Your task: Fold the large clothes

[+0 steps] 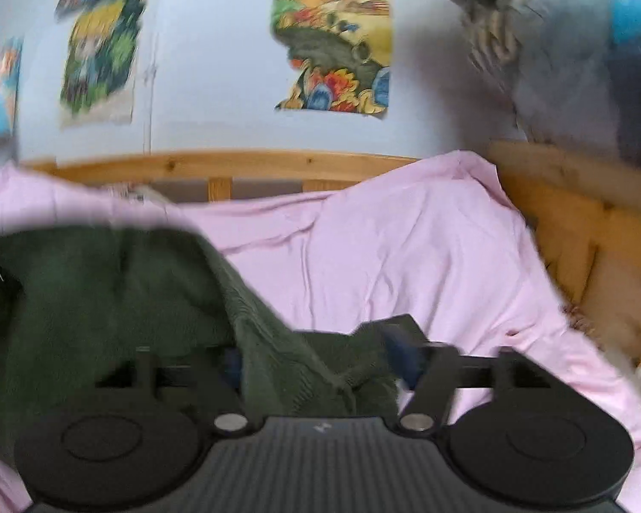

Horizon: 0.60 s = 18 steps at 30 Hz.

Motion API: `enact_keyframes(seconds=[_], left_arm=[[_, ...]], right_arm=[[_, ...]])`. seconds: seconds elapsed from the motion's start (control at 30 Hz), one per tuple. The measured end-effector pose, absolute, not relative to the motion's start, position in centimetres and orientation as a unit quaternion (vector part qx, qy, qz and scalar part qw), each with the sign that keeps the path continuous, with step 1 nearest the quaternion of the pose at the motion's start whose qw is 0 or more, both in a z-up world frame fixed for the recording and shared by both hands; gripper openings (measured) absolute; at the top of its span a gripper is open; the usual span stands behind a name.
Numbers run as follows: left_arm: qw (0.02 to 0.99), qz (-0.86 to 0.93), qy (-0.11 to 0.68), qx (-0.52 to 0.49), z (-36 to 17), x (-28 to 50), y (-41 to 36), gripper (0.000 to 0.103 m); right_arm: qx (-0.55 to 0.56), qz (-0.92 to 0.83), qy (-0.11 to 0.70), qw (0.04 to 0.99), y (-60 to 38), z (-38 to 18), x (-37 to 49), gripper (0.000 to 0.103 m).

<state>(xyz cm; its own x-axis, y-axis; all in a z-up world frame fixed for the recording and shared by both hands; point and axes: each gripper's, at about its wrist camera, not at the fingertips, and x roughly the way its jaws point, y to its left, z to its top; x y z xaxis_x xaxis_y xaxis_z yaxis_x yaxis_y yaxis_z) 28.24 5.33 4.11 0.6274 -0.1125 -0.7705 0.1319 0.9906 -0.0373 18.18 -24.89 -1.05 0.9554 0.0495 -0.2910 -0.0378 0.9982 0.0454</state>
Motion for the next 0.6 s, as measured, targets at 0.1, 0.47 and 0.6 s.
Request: enact_keyframes(seconds=[0.1, 0.47, 0.6], left_arm=[[0.934, -0.064, 0.35, -0.022, 5.3, 26.2, 7.2, 0.102], [0.951, -0.056, 0.301, -0.049, 4.7, 15.0, 10.5, 0.102], [0.93, -0.049, 0.364, -0.021, 2.5, 15.1, 9.5, 0.102]], right_arm=[[0.033, 0.043, 0.112, 0.992, -25.4, -0.6, 16.7, 0.103], [-0.16, 0.015, 0.202, 0.966, -20.5, -2.4, 14.7, 0.103], [-0.174, -0.004, 0.247, 0.953, -19.9, -4.1, 16.0, 0.103]])
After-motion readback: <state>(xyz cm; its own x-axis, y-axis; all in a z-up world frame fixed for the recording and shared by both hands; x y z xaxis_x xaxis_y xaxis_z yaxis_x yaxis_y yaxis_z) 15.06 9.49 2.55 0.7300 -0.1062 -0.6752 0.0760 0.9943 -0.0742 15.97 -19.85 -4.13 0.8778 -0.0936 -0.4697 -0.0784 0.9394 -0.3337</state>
